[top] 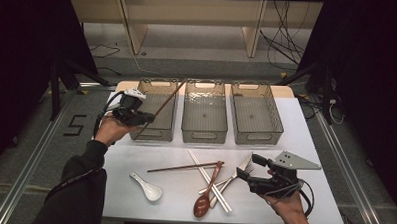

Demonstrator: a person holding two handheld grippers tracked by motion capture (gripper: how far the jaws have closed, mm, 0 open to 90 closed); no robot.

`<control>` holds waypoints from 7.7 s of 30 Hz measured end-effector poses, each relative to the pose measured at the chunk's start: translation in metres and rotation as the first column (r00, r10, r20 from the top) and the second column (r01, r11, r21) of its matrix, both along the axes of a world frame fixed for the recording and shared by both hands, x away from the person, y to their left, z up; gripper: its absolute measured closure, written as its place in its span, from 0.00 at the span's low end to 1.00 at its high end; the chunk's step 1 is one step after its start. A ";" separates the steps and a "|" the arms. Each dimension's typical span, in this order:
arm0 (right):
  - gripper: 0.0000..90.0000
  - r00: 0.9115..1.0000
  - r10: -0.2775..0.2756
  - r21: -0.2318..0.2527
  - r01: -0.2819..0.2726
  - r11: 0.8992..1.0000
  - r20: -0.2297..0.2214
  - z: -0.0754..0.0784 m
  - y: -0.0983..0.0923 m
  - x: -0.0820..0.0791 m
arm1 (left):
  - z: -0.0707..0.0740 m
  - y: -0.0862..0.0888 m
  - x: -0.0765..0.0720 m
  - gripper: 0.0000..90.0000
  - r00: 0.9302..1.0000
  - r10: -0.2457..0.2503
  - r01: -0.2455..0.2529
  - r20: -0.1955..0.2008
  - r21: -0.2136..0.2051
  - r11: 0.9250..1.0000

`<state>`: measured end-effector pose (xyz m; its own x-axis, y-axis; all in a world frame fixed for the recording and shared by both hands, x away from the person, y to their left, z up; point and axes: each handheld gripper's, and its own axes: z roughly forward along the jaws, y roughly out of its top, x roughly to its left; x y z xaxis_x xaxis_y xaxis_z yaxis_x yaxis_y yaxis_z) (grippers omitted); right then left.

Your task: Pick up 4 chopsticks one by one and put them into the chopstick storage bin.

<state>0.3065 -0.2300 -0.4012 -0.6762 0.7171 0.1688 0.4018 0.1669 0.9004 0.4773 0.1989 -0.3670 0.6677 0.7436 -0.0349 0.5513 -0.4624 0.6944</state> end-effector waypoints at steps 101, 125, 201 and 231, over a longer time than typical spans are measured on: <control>0.30 1.000 0.015 0.010 -0.015 1.000 0.010 0.003 0.000 -0.002 | -0.061 -0.074 -0.051 0.20 0.962 -0.207 0.235 -0.179 0.152 0.960; 0.30 1.000 0.020 0.007 -0.020 1.000 0.002 0.003 0.001 -0.002 | -0.092 -0.096 -0.056 0.39 0.928 -0.273 0.339 -0.255 0.272 0.900; 0.30 1.000 0.018 0.004 -0.018 1.000 0.001 0.002 0.000 -0.001 | -0.019 -0.078 -0.054 0.94 0.940 -0.340 0.337 -0.005 0.140 0.931; 0.30 1.000 0.007 0.009 -0.007 1.000 -0.010 0.001 -0.002 0.001 | 0.010 -0.009 0.007 0.94 0.999 -0.025 0.025 0.047 0.012 1.000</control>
